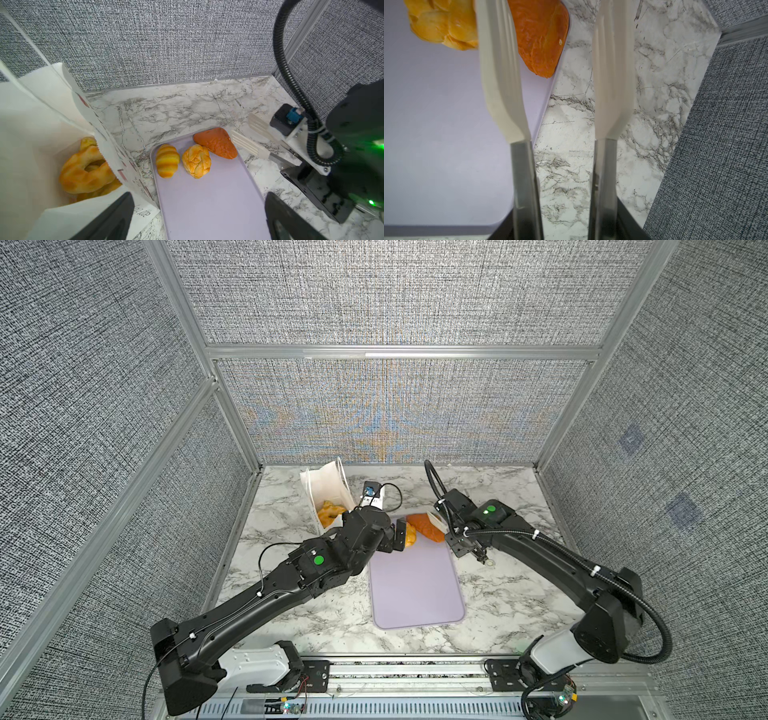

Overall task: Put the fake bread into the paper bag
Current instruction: 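Move the tongs back over the tray while left lowers the bag, then close the tongs on the long orange baguette with the right gripper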

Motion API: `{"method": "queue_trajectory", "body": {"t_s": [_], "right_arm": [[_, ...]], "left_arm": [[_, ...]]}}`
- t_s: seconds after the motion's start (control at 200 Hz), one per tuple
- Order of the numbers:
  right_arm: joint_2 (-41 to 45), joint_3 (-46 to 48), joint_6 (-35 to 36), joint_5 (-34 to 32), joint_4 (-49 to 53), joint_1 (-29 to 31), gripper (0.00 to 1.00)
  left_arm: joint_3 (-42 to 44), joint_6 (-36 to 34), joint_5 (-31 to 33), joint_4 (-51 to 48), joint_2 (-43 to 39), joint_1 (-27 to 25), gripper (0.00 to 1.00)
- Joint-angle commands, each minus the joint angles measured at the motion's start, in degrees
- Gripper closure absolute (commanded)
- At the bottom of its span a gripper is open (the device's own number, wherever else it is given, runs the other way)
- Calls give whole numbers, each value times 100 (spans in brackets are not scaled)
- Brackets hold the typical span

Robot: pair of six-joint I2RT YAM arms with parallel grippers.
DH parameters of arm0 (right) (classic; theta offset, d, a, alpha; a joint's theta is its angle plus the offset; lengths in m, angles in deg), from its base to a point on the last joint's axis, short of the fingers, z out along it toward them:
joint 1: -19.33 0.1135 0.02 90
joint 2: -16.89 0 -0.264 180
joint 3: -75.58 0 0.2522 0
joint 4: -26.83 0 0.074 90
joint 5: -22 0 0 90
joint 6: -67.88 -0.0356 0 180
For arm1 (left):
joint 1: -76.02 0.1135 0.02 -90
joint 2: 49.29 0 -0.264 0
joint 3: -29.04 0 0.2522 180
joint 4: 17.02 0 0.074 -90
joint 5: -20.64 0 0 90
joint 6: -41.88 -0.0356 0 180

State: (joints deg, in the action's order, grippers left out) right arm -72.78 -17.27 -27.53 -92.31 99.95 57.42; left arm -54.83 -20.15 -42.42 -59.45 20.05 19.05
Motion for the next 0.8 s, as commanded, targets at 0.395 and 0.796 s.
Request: {"method": "queue_trajectory", "body": {"t_s": [0.395, 0.796], "right_arm": [[-769, 62, 136, 233, -169, -96, 48], [-1315, -150, 248, 234, -209, -104, 49]], "left_arm": [[592, 461, -294, 527, 188, -24, 1], [812, 552, -299, 546, 143, -23, 1]]}}
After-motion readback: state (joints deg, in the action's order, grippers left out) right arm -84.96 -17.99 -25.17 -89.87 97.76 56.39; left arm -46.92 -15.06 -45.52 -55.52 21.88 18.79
